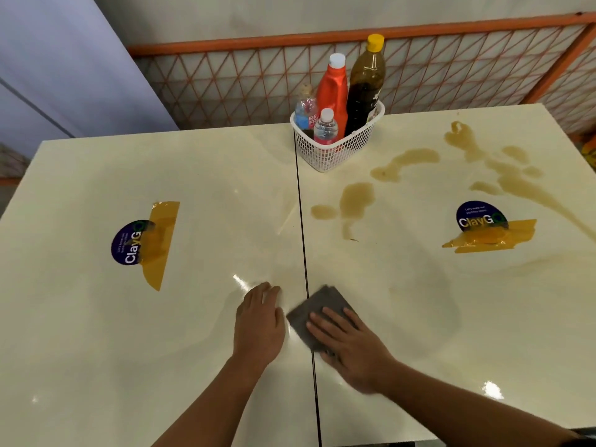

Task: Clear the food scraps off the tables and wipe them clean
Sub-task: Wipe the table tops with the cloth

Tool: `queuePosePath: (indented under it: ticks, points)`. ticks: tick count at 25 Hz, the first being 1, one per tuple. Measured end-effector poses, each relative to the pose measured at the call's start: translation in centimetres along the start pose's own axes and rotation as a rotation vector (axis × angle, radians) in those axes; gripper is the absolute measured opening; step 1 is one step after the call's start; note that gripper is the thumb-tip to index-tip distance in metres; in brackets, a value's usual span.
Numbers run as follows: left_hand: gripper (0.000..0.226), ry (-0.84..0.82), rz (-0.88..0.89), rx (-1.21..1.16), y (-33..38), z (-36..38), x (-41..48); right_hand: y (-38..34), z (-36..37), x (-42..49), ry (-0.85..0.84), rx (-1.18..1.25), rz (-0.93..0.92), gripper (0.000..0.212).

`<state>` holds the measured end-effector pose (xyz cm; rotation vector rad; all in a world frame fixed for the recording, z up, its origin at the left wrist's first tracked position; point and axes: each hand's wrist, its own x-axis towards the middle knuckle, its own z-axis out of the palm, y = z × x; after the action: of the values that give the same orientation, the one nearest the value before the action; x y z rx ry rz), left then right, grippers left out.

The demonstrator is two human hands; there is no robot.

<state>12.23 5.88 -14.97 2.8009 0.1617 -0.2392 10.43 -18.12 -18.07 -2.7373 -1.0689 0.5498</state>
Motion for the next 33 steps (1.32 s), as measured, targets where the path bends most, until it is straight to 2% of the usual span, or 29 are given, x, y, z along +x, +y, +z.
queuePosePath:
  ticks: [6, 10, 13, 16, 19, 25, 29, 33]
  points:
    - [0.047, 0.019, -0.015, -0.023, 0.6, -1.0, 2.1, 4.2, -5.6, 12.9, 0.04, 0.025, 0.077, 0.058]
    - [0.049, 0.045, 0.053, -0.006, 1.3, -1.1, 3.8, 6.9, -8.2, 19.0, 0.086, 0.017, 0.142, 0.068]
    - [0.049, 0.069, 0.109, 0.017, 1.9, -0.4, 3.9, 9.8, -9.0, 19.4, 0.132, 0.071, 0.315, 0.062]
    - [0.046, 0.065, 0.118, 0.003, 2.4, 0.4, 3.3, 11.0, -7.7, 15.5, 0.192, 0.135, 0.488, 0.058]
    - [0.045, 0.024, 0.154, 0.024, 3.1, 0.9, 2.2, 9.9, -5.1, 8.6, 0.207, 0.168, 0.553, 0.058]
    - [0.052, -0.111, 0.192, 0.103, 2.8, 1.7, 0.9, 7.0, 1.3, -8.3, 0.169, 0.085, 0.492, 0.06]
    - [0.054, -0.157, 0.155, 0.193, 4.0, 1.4, 0.6, 6.1, 4.0, -19.8, 0.06, -0.022, 0.398, 0.06]
    - [0.052, -0.145, 0.129, 0.265, 6.1, 1.0, 0.4, 9.0, 3.2, -24.8, -0.016, 0.044, 0.415, 0.059]
